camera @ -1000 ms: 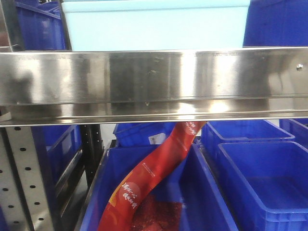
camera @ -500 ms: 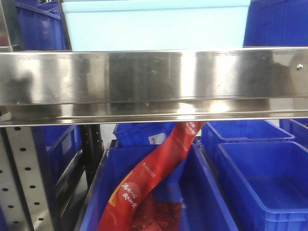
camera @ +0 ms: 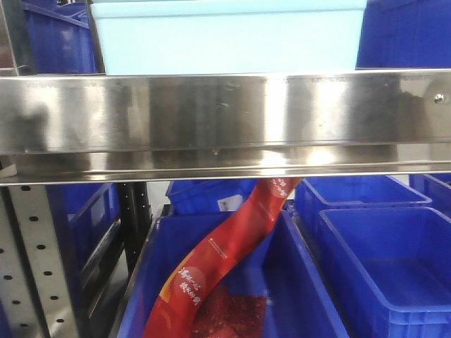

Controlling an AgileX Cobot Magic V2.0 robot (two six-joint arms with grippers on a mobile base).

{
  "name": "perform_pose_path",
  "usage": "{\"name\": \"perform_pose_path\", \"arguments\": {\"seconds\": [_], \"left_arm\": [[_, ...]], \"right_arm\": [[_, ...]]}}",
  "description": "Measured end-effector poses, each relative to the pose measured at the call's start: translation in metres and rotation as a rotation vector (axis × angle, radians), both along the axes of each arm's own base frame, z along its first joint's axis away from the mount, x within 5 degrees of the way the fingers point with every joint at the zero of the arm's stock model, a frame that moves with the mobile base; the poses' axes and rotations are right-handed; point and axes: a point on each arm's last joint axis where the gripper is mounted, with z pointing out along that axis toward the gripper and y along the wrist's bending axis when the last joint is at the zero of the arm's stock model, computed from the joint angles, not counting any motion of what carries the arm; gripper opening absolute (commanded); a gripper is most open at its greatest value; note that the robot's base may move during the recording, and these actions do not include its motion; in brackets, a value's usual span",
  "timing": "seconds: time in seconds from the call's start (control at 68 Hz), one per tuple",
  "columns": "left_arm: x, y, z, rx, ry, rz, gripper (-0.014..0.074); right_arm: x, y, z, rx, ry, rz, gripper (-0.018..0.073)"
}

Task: Move two blue bins to right shelf middle
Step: 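Open both grippers and withdraw them below the shelf rail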

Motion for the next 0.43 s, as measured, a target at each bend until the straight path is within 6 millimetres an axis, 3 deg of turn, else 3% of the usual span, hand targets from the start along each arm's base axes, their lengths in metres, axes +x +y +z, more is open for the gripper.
{"name": "perform_pose_path", "arguments": {"seconds": [0.426], "left_arm": [[0.0000, 0.0000, 0.0000, 0.000, 0.000, 0.000, -0.0111]], "right_arm": [[0.0000, 0.0000, 0.0000, 0.000, 0.000, 0.000, -0.0162]]}}
